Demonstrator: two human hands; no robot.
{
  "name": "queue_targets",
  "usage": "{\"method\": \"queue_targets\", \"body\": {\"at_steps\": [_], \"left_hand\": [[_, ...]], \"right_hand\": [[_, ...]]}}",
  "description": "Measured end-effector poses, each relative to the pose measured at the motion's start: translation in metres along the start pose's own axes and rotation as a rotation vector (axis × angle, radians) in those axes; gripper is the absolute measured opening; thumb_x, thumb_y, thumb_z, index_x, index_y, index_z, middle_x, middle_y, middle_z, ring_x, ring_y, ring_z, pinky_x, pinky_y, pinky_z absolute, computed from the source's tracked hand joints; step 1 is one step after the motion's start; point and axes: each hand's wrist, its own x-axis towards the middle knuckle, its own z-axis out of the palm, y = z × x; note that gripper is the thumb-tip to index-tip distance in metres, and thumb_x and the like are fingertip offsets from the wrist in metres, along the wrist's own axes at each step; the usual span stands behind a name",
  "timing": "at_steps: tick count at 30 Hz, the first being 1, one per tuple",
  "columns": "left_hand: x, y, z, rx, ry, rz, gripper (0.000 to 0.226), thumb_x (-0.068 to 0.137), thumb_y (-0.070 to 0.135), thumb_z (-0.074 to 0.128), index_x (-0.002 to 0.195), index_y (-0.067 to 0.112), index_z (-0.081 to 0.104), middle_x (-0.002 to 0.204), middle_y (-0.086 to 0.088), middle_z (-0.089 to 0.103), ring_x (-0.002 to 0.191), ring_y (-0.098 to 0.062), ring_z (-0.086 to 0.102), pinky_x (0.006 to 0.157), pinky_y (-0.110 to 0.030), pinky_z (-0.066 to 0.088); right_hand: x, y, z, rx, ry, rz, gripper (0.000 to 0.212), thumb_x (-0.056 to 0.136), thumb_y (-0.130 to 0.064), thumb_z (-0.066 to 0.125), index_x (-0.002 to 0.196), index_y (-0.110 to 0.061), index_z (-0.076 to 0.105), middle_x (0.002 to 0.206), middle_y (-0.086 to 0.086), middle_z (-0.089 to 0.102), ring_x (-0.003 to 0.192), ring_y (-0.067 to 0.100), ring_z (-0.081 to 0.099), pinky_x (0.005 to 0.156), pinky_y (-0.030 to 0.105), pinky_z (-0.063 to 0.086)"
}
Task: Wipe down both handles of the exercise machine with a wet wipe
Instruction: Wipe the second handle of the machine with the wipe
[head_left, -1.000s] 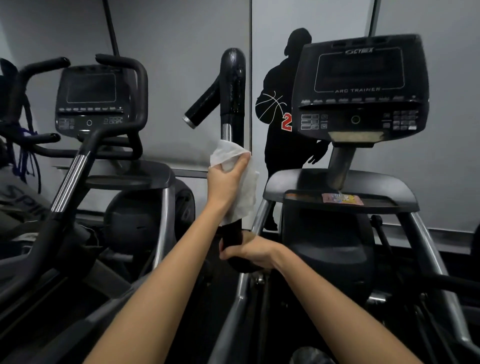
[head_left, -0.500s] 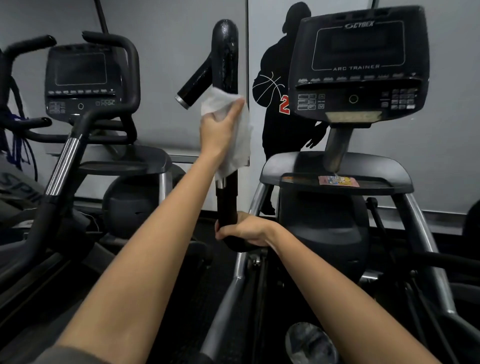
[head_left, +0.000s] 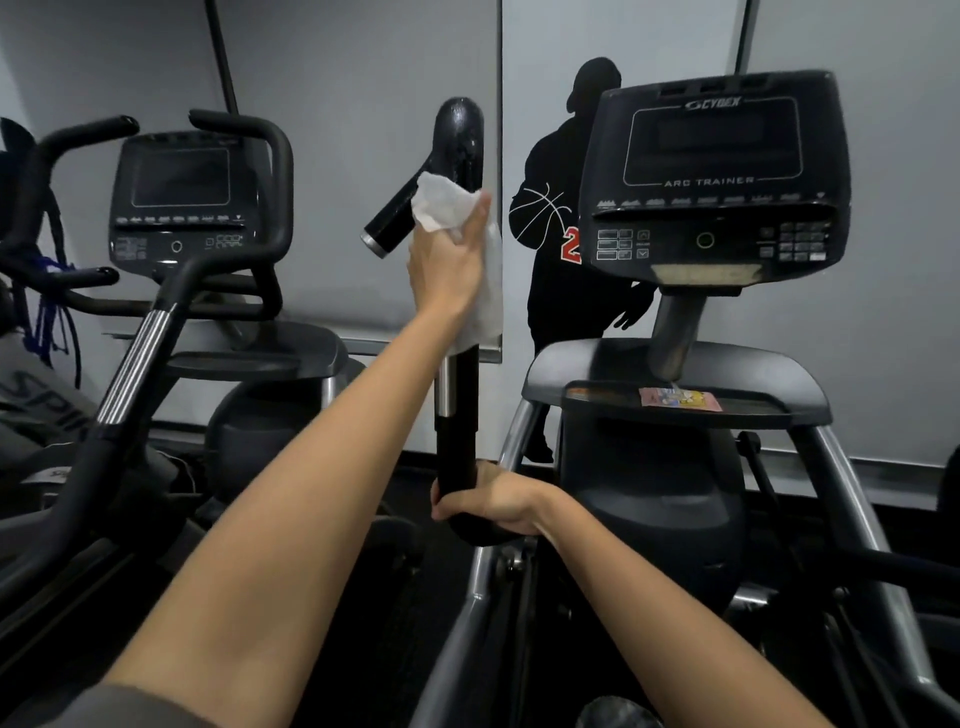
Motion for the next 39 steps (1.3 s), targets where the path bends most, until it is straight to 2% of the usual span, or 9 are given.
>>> {"method": "queue_targets", "body": {"at_steps": [4, 10, 16, 19, 22, 28, 31, 34, 39], "left_hand": [[0.016, 0.003, -0.002, -0.174, -0.064, -0.127, 0.065, 0.076, 0.073, 0.049, 0.102, 0.014, 0.061, 0.085, 0.003, 0.067, 0.093, -0.017, 0.064, 0.086, -0.026, 0.047], [-0.022, -0.033, -0.021, -0.36, -0.313, -0.18, 0.064, 0.054, 0.077, 0.055, 0.075, 0.017, 0.049, 0.057, 0.0, 0.06, 0.048, -0.015, 0.059, 0.048, -0.027, 0.049], [-0.056, -0.026, -0.03, -0.173, -0.205, -0.192, 0.06, 0.091, 0.059, 0.036, 0.11, 0.006, 0.057, 0.094, -0.001, 0.058, 0.097, -0.013, 0.057, 0.081, -0.02, 0.041], [-0.062, -0.009, -0.038, -0.199, -0.184, -0.139, 0.051, 0.1, 0.045, 0.024, 0.125, 0.009, 0.05, 0.103, 0.004, 0.054, 0.103, -0.007, 0.049, 0.09, -0.016, 0.029], [-0.061, 0.016, -0.045, -0.238, -0.182, -0.105, 0.054, 0.099, 0.048, 0.023, 0.127, 0.012, 0.052, 0.111, 0.0, 0.059, 0.107, -0.01, 0.051, 0.095, -0.022, 0.034], [-0.067, 0.03, -0.039, -0.186, -0.363, 0.014, 0.041, 0.095, 0.055, 0.026, 0.078, 0.034, 0.057, 0.083, 0.006, 0.062, 0.083, -0.005, 0.06, 0.075, -0.022, 0.047], [-0.067, 0.013, -0.034, 0.037, -0.445, 0.068, 0.079, 0.072, 0.086, 0.031, 0.123, 0.029, 0.053, 0.129, -0.01, 0.055, 0.122, -0.018, 0.051, 0.102, -0.041, 0.043], [-0.07, 0.004, -0.031, 0.296, -0.488, 0.166, 0.106, 0.056, 0.091, 0.03, 0.147, 0.038, 0.015, 0.16, 0.0, -0.002, 0.147, -0.019, -0.005, 0.118, -0.046, 0.006], [-0.05, -0.005, -0.031, -0.114, -0.262, 0.312, 0.065, 0.068, 0.088, 0.034, 0.092, 0.032, 0.056, 0.114, -0.004, 0.054, 0.113, -0.027, 0.053, 0.096, -0.052, 0.044]], "right_hand": [[0.001, 0.003, -0.001, -0.025, -0.016, -0.014, 0.013, 0.08, -0.005, 0.066, 0.075, -0.017, 0.062, 0.075, 0.001, 0.058, 0.069, 0.01, 0.056, 0.062, 0.017, 0.048], [-0.002, 0.0, -0.001, -0.004, -0.066, -0.023, 0.01, 0.081, -0.006, 0.066, 0.08, -0.015, 0.062, 0.076, -0.001, 0.059, 0.071, 0.008, 0.057, 0.062, 0.013, 0.047], [-0.012, -0.027, -0.02, -0.115, -0.089, 0.093, 0.035, 0.074, -0.007, 0.076, 0.105, -0.013, 0.061, 0.098, 0.002, 0.065, 0.097, 0.019, 0.061, 0.084, 0.027, 0.05], [-0.025, -0.068, -0.051, -0.28, 0.279, -0.071, 0.048, 0.079, -0.004, 0.07, 0.123, -0.011, 0.053, 0.118, 0.005, 0.059, 0.107, 0.017, 0.057, 0.092, 0.03, 0.049], [-0.043, -0.115, -0.065, -0.021, 0.738, -0.486, 0.022, 0.089, 0.005, 0.046, 0.099, -0.007, 0.061, 0.092, 0.005, 0.064, 0.087, 0.011, 0.062, 0.082, 0.025, 0.054], [-0.055, -0.152, -0.04, 0.383, 0.448, -0.561, 0.025, 0.1, -0.027, 0.042, 0.097, -0.012, 0.062, 0.082, 0.002, 0.067, 0.069, 0.009, 0.065, 0.062, 0.023, 0.056], [-0.049, -0.136, -0.033, 0.419, 0.286, -0.5, 0.045, 0.089, -0.053, 0.042, 0.115, -0.021, 0.06, 0.093, -0.006, 0.071, 0.084, 0.003, 0.069, 0.072, 0.02, 0.056], [-0.047, -0.128, -0.032, 0.539, 0.133, -0.454, 0.045, 0.088, -0.059, 0.037, 0.12, -0.034, 0.056, 0.109, -0.012, 0.069, 0.109, 0.005, 0.062, 0.098, 0.029, 0.048], [-0.039, -0.138, -0.044, 0.589, 0.372, -0.373, 0.015, 0.096, -0.018, 0.051, 0.092, -0.007, 0.061, 0.081, 0.006, 0.063, 0.07, 0.015, 0.064, 0.063, 0.028, 0.054]]}}
